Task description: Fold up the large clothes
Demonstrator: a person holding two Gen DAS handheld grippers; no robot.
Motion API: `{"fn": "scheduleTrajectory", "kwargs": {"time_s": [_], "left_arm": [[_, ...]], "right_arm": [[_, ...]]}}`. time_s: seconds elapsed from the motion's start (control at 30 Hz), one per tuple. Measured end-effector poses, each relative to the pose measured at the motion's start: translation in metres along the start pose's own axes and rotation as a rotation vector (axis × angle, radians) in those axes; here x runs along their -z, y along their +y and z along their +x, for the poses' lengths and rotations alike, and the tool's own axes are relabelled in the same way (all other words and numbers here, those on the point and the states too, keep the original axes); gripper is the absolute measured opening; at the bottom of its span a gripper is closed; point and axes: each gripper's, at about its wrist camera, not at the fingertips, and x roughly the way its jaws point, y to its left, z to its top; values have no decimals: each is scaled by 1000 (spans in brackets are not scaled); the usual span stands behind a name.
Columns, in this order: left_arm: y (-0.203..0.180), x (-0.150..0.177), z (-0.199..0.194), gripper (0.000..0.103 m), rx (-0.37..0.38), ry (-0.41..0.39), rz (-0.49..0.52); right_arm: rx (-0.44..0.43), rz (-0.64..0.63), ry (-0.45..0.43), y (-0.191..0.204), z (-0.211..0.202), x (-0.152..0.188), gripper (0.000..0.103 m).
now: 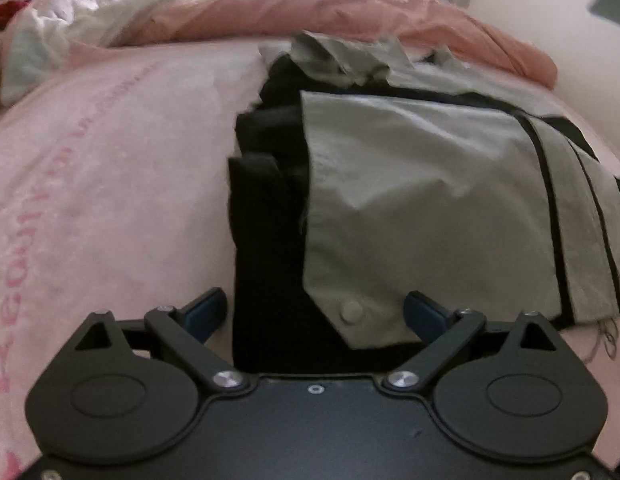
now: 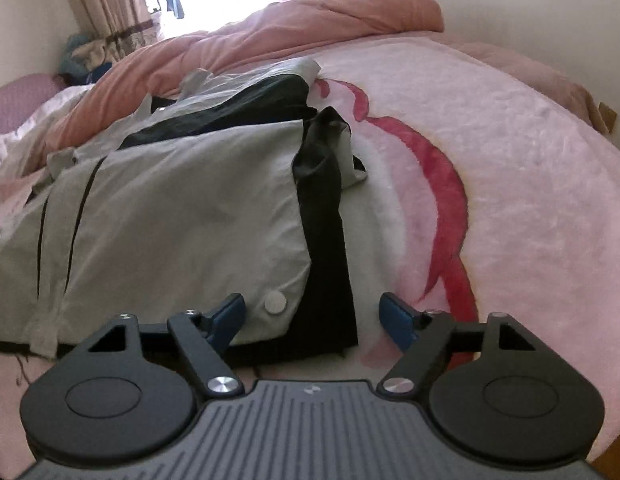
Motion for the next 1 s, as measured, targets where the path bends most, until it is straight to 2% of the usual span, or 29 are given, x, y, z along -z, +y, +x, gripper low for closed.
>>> {"fn": "scheduleTrajectory", "kwargs": {"time_s": [0.07,0.1,0.13,0.17,0.2,0.27,0.3,0.37,0.43,0.57,0.63,0.7,0.87,1.0], "left_arm": [[-2,1,-3,86,8,-10,-3],[-3,2,-4,71,22,-14,0],[-4,3,-7,53,10,-22,13],[-6,3,-9,42,-8,-27,36],[-5,-1,-12,32,-3,-28,45],[-1,-9,-14,15,1,-39,24],[0,-13,-16,3,-40,-47,21],[6,-18,-28,3,-21,-73,-19],[6,-19,-53,3,-6,-66,-23],[-8,-15,-127,3,20,-184,33],[-13,-8,-160,3,11,-233,53],[-14,-1,-180,3,12,-248,50],[-16,-1,-165,3,46,-238,38],[-22,-18,-153,3,58,-321,35]], "right_arm": [[-6,-3,3,3,3,0,96],[0,-21,0,6,4,1,94],[7,-50,-10,11,4,3,71],[9,-75,-34,14,4,5,55],[2,-76,-69,14,4,8,33],[-14,1,-98,5,7,7,22],[-33,41,-102,2,3,4,19],[-52,80,-141,0,-13,1,18],[-70,98,-187,3,-39,-2,18],[-57,86,-280,16,-99,0,17],[-12,89,-323,19,-125,6,4],[-21,113,-309,13,-137,10,4],[-42,118,-291,11,-119,10,4],[-89,126,-392,21,-114,-10,4]]}}
